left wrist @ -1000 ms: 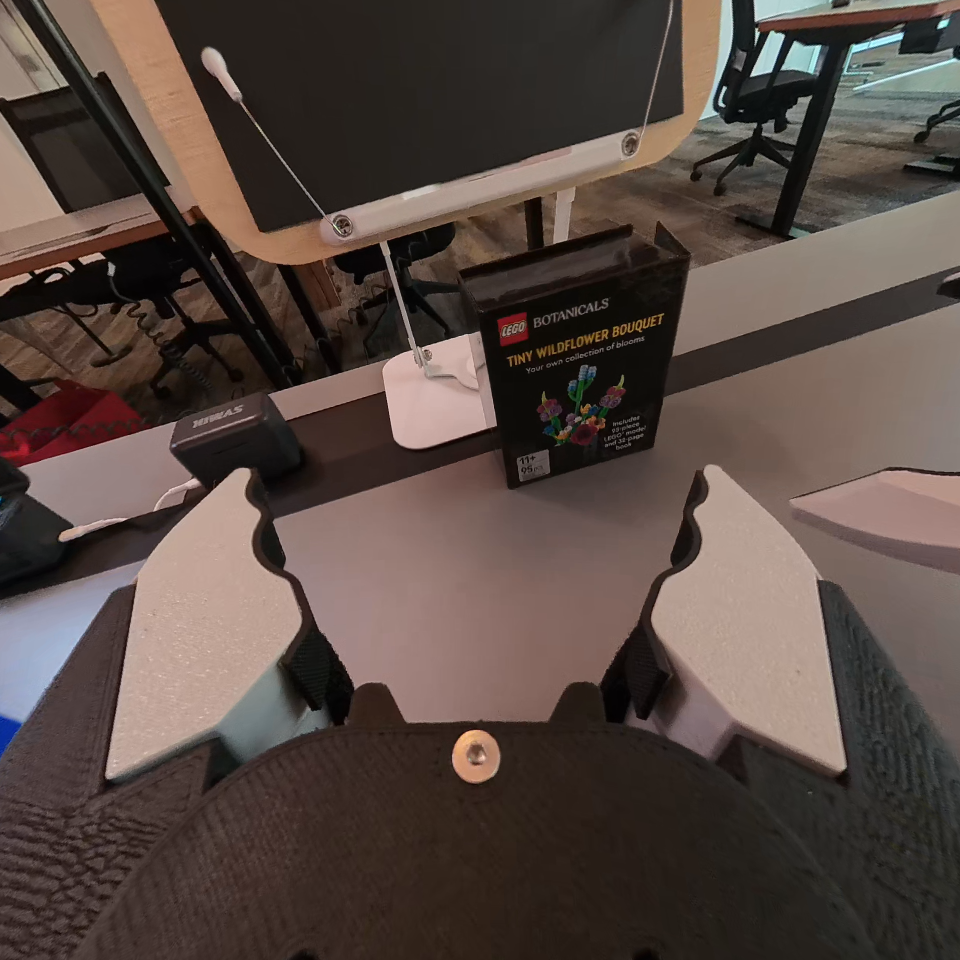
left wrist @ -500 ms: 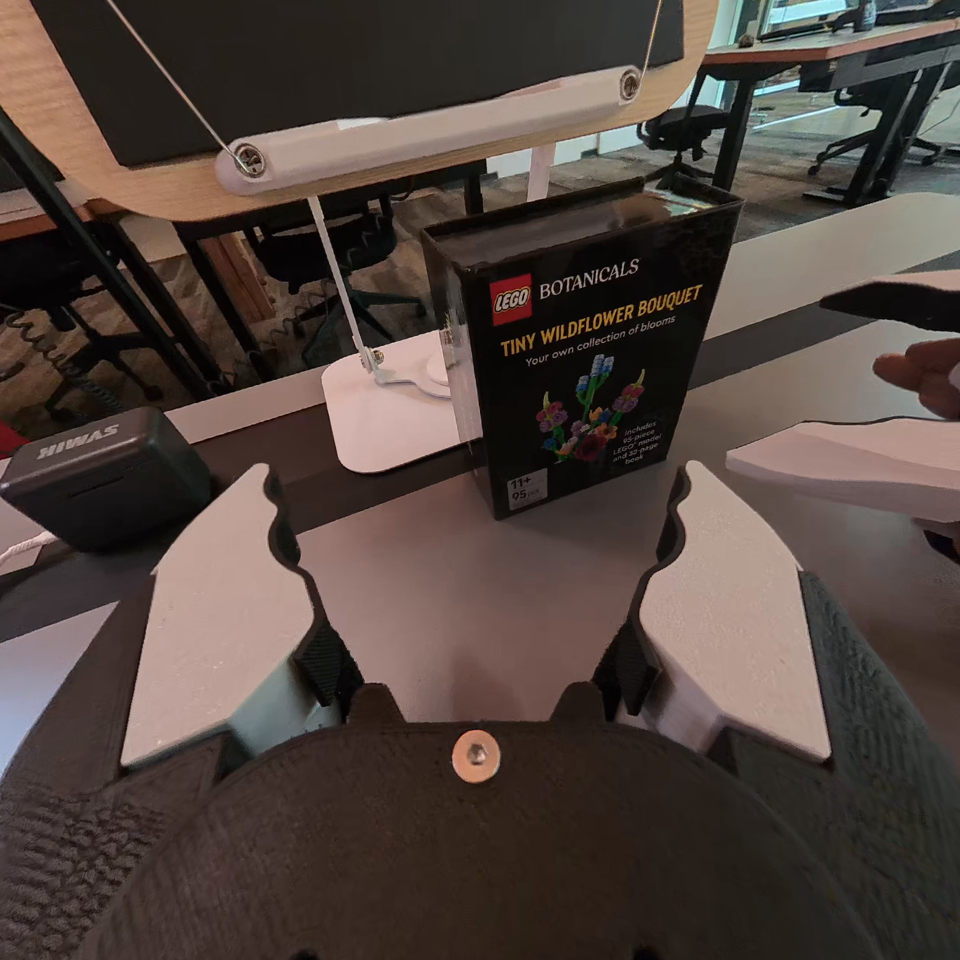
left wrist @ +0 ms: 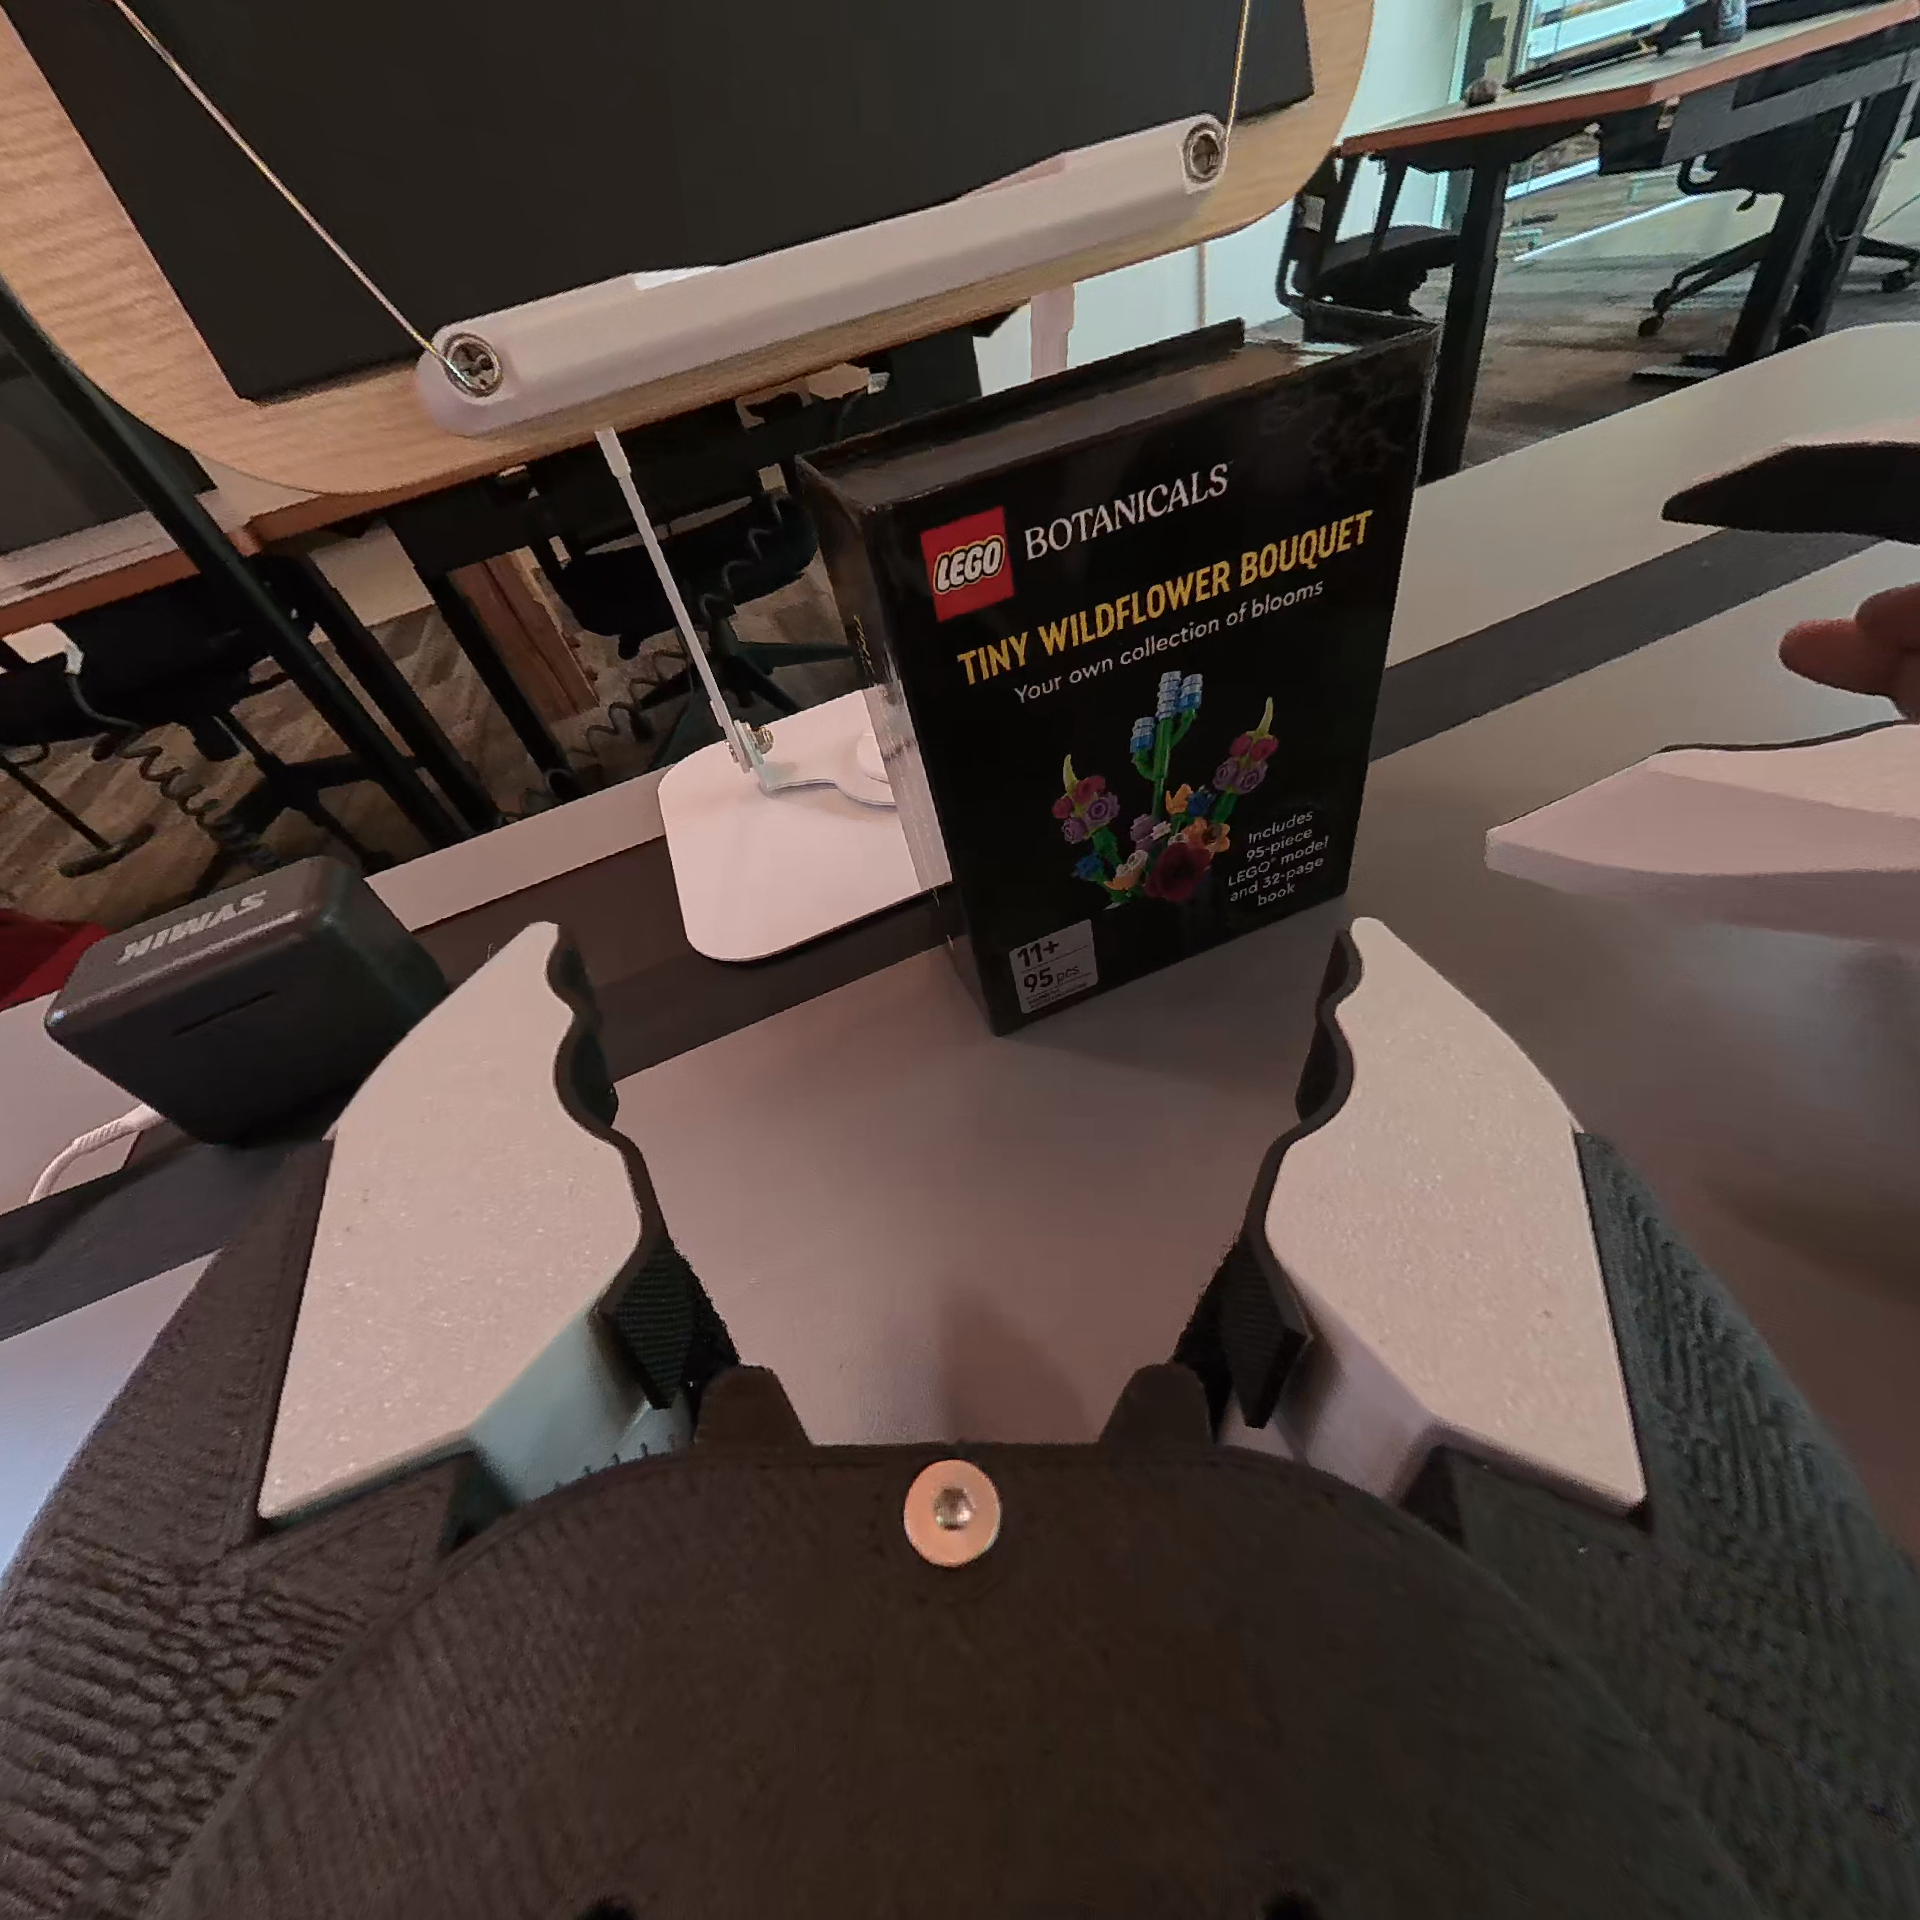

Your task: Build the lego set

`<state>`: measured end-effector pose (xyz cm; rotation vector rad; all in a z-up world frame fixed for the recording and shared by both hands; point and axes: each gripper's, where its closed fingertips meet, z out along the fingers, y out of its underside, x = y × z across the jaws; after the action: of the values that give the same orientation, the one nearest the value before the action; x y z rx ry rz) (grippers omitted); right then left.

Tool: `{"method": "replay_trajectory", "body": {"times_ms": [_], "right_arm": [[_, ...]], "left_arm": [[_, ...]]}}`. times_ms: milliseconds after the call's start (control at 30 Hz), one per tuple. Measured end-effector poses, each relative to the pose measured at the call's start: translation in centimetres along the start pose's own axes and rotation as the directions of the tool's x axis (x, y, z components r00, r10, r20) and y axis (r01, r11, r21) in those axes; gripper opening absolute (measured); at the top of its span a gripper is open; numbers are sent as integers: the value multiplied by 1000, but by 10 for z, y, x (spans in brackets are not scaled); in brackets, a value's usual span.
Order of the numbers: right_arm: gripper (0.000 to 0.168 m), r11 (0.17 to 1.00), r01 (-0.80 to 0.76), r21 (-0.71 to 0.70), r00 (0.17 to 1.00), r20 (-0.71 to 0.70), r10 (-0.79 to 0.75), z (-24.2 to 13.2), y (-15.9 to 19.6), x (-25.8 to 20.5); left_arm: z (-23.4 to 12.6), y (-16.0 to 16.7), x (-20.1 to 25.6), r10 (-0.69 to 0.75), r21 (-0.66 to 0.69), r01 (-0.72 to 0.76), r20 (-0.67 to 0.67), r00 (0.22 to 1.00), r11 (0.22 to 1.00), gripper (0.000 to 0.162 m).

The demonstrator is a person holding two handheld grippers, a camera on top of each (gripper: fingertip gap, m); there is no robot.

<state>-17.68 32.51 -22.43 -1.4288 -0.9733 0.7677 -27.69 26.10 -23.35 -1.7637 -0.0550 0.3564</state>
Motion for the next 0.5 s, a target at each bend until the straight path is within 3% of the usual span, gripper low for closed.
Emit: {"method": "replay_trajectory", "body": {"times_ms": [267,500], "right_arm": [[109,995,98,-17,995,19,-98,2,2,-11],[100,999,42,-9,999,16,-41,1,1,-6]], "left_arm": [[1,2,1,1,-8,-1,-6,1000,1000,128],[-1,0,-4,-89,6,89,-32,996,996,123]]}}
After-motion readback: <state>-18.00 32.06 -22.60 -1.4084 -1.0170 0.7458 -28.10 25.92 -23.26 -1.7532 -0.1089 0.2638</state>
